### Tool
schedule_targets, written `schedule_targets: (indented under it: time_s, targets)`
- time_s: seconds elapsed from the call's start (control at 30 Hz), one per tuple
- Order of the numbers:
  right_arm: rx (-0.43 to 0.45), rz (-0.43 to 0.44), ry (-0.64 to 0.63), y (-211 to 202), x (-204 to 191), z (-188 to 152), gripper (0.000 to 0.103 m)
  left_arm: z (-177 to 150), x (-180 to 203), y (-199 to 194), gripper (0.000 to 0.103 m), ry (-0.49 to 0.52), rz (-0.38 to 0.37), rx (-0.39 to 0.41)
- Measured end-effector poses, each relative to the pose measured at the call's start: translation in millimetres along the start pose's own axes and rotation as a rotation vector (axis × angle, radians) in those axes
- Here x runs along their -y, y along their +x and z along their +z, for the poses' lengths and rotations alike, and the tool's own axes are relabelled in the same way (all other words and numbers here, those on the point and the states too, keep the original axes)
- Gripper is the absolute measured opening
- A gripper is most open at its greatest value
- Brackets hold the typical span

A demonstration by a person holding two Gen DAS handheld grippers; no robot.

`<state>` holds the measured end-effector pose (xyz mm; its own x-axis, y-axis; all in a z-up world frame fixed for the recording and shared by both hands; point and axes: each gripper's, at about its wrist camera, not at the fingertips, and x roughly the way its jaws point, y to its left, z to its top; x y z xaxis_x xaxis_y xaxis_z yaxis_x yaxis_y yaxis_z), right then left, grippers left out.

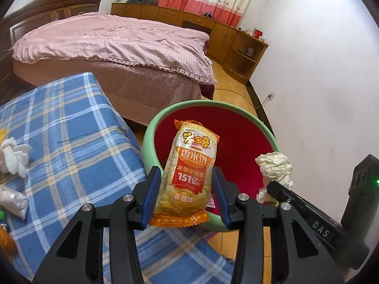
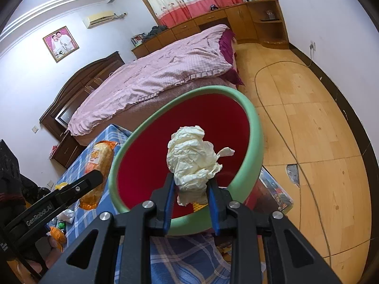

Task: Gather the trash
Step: 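Open both grippers to drop the snack bag and crumpled bag into the bucket, then move both grippers back toward the table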

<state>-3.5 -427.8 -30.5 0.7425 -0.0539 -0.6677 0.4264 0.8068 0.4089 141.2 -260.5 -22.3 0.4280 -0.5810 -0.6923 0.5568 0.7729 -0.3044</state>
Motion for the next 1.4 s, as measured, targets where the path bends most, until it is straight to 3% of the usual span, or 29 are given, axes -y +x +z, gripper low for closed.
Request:
schedule_targets:
  time_s: [0.37,0.47,0.6,0.83,1.4]
  targets:
    - [-0.002,0.005,0.003,3,4,1,0.029,2,3,21,0.045,0.016,0.000,-0.016]
    - [-0.001,0.005,0.006,2,4,1,0.029,3,1,20,0.052,0.008,-0.002,-0.013]
    - [-0.001,0.013,0.008,2,3,2,0.036,4,0,15,0.052,0.005,0.004,0.000]
    - [0.009,0.017,0.003,0,-2,2,0.050,4,-11,0,0.052,-0.015,0.035,0.013]
    - [0.037,0.064,-0.049,-24,-42,-2,0.053,-5,-53,-70,0.052,-0.065,0.146,0.080]
